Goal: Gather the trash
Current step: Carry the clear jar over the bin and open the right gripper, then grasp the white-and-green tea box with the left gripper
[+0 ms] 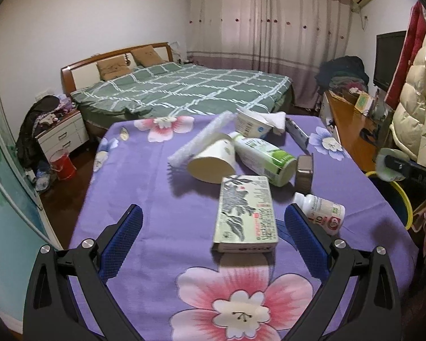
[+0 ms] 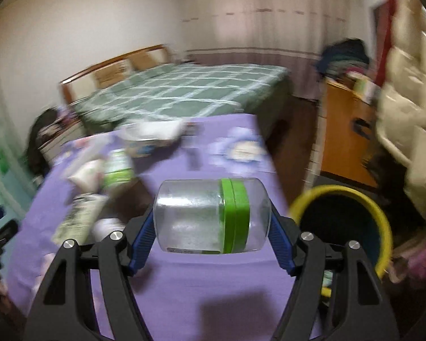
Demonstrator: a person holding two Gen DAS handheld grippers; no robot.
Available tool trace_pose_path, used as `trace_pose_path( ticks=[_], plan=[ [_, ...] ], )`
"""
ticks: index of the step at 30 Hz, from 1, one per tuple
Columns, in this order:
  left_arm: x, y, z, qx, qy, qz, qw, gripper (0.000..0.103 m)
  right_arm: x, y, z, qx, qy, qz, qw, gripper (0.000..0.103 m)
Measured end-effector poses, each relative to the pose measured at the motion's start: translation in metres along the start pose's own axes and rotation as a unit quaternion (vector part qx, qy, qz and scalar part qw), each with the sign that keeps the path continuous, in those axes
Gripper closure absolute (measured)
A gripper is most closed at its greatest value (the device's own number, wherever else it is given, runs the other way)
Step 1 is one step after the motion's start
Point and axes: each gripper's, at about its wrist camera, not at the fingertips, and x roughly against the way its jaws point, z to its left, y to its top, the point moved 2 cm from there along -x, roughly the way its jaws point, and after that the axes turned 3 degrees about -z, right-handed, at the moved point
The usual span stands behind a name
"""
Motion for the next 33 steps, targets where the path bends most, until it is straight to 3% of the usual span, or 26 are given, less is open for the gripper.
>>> trace_pose_path(
  ticks=[5, 11, 16, 28, 33],
  plan=[
    [-0.016, -0.005, -0.016, -0.012, -0.011, 0.018, 0.9997, 0.005, -0.034, -0.018, -0.081, -0.047, -0.095, 0.037, 0.994, 0.036],
    [-0.038, -0.010, -0.034, -0.020, -0.022, 0.040, 0.9987, 0.005, -0.071, -0.043, -0.140, -0.083, -0.140, 0.086, 0.983, 0.036],
    [-0.052, -0.014, -0.045, -0.029, -0.025, 0.055, 0.9977, 0.005, -0.080, -0.054, -0.152, -0.097, -0.145, 0.104, 0.979, 0.035],
    [-0.073, -0.018, -0.047, -0.038, -0.030, 0.083, 0.9954, 0.005, -0.070, -0.044, -0.145, -0.093, -0.144, 0.087, 0.981, 0.031],
    [-0.094, -0.008, -0.044, -0.041, -0.014, 0.091, 0.9949, 0.005, -0.071, -0.045, -0.142, -0.092, -0.140, 0.089, 0.982, 0.030]
  ],
)
